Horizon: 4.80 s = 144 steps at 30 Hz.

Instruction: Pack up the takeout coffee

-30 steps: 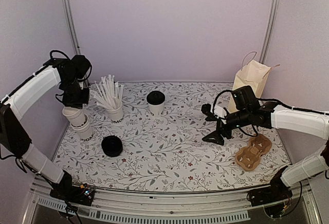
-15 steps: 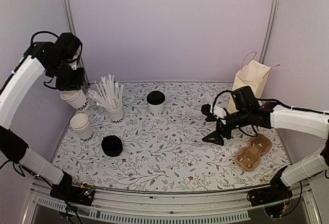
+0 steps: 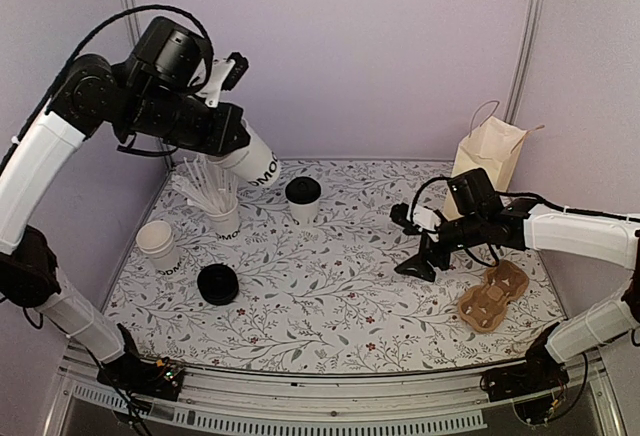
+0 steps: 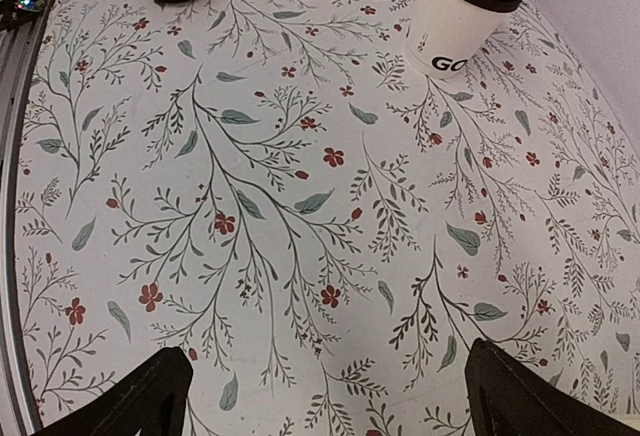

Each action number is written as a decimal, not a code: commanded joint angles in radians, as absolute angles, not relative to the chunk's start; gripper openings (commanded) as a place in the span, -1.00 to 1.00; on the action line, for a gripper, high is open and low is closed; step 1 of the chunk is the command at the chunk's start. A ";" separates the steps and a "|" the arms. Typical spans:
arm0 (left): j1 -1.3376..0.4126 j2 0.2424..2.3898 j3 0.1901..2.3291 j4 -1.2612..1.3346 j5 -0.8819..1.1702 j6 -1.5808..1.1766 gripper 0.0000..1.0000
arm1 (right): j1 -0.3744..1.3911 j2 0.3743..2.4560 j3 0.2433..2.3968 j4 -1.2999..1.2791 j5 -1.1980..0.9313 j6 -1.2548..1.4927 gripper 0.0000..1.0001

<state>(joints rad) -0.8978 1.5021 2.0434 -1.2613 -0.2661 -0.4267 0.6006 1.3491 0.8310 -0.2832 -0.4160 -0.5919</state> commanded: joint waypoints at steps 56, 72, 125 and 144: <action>-1.017 1.668 1.542 -1.144 -0.266 -0.574 -0.09 | 0.537 1.302 0.744 0.000 0.057 -0.647 0.98; -0.609 1.292 0.976 -0.946 -0.264 -0.690 0.21 | 0.537 1.292 0.750 -0.031 0.024 -0.641 0.98; -0.506 1.472 0.888 -0.814 -0.185 -0.605 -0.47 | 0.537 1.330 0.756 -0.060 -0.044 -0.646 0.98; -0.506 1.471 0.881 -0.805 -0.174 -0.608 -0.74 | 0.537 1.335 0.756 -0.062 -0.043 -0.647 0.98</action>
